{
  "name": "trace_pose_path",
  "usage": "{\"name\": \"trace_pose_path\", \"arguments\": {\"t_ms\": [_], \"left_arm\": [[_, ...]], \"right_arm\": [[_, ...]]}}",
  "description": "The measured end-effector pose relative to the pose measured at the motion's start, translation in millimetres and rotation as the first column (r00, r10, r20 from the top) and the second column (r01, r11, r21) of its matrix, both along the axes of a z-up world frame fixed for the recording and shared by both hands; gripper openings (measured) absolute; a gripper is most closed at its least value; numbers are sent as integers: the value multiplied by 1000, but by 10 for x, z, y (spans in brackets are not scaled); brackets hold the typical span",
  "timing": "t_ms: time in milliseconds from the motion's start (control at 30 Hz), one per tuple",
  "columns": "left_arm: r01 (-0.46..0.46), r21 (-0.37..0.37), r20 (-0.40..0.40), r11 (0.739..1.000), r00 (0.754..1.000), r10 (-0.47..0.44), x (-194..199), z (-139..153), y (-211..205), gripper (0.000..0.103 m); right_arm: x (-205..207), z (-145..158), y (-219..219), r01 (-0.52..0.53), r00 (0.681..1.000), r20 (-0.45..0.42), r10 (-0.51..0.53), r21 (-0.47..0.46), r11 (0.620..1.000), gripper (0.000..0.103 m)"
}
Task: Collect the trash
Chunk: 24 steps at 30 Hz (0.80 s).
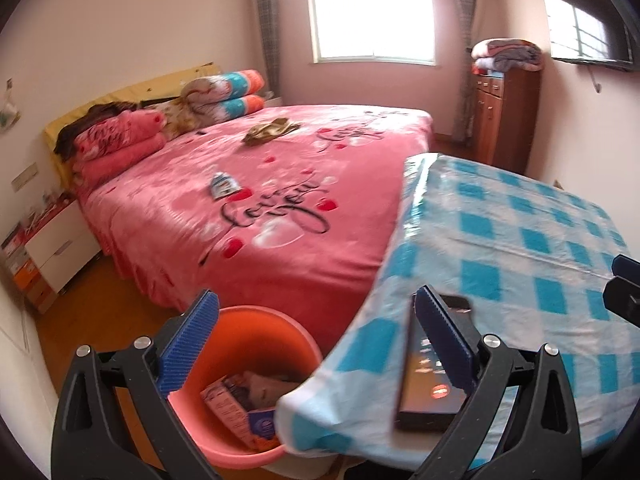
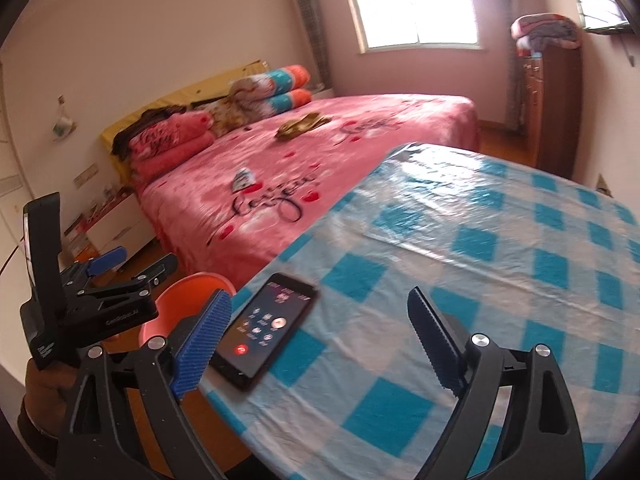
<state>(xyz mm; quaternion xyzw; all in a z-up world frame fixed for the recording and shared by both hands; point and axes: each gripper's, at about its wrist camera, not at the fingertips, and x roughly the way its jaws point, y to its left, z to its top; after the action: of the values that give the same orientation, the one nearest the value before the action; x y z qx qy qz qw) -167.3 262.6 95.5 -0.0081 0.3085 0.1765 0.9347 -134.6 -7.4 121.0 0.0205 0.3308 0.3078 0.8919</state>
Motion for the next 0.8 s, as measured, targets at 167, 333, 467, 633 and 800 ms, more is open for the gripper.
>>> {"name": "trace_pose_path", "arguments": {"t_ms": [167,333,467,633,800], "left_arm": [[73,-9,30,997,997,-73,91,148,-322,99],[145,-13,59,989,988,-144,149,273,-633,99],[193,-10,73,981,979,-192,167,343,-880,99],[247,-32,83,968,966,-244,205,377,-1163,99],[292,-59,91,955,954,-286,226,413,-1368,99]], "right_arm": [[4,85,-315,78,997,22,-78,4,997,92],[-18,167,-615,155,987,43,-155,8,988,92],[-62,223,-847,210,976,58,-210,16,978,92],[-127,270,-1117,279,957,75,-280,12,960,92],[-187,303,-1377,352,932,93,-351,1,936,92]]}}
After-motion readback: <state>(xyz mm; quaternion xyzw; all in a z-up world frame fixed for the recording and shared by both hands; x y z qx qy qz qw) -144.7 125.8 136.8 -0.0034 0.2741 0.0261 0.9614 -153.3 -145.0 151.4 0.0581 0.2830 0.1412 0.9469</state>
